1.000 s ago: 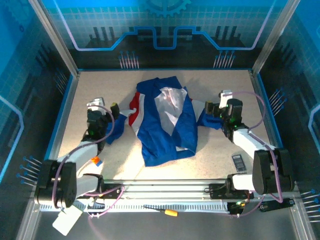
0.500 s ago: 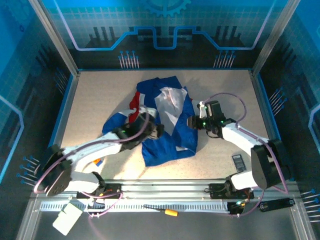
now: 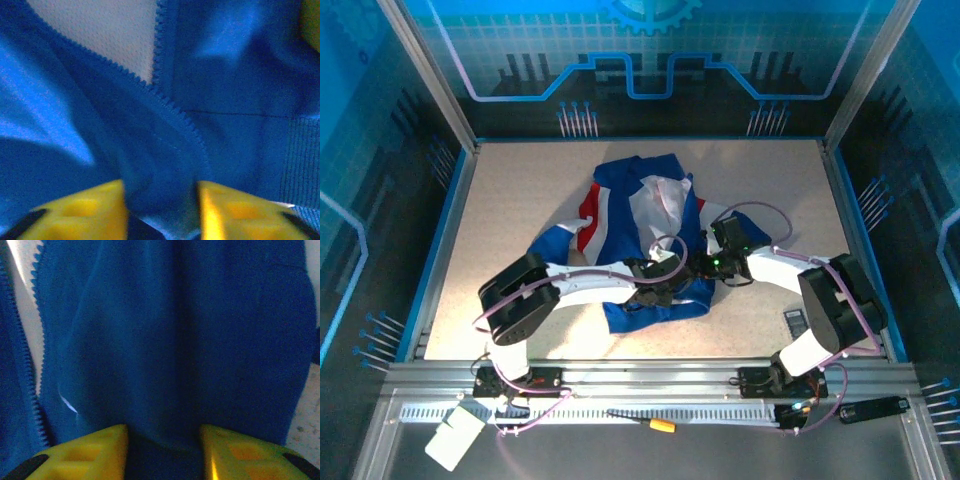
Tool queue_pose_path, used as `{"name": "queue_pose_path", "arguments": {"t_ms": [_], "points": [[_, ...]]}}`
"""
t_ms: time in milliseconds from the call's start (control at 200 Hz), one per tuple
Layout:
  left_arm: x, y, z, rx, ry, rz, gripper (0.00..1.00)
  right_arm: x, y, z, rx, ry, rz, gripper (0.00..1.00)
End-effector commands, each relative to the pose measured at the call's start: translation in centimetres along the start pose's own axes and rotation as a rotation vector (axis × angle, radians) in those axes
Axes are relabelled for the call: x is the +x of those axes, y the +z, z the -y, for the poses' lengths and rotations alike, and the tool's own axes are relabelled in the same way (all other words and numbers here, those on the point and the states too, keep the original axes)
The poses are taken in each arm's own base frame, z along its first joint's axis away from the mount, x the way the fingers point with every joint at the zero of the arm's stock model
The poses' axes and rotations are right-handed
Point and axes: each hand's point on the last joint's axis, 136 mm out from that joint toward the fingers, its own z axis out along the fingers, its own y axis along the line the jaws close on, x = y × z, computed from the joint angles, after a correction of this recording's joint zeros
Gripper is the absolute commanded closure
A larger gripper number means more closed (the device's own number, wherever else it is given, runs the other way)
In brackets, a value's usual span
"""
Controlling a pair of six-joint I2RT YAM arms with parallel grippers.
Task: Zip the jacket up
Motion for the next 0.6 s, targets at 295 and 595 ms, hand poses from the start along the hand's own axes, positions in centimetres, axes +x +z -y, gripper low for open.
{"name": "queue_pose_path", "arguments": {"t_ms": [295,595], "points": [[-3.0,-7.3,-4.7,0.349,-0.217,0.191,1.0,-0.1,-2.0,0.7,0.095,-0.054,-0.013,0.58],[2.9,0.4,-9.3,0.45,-0.483,0.035,0.97,-0.7,-5.4,-2.0,0.106,-0.221,0.046,0.55]]}}
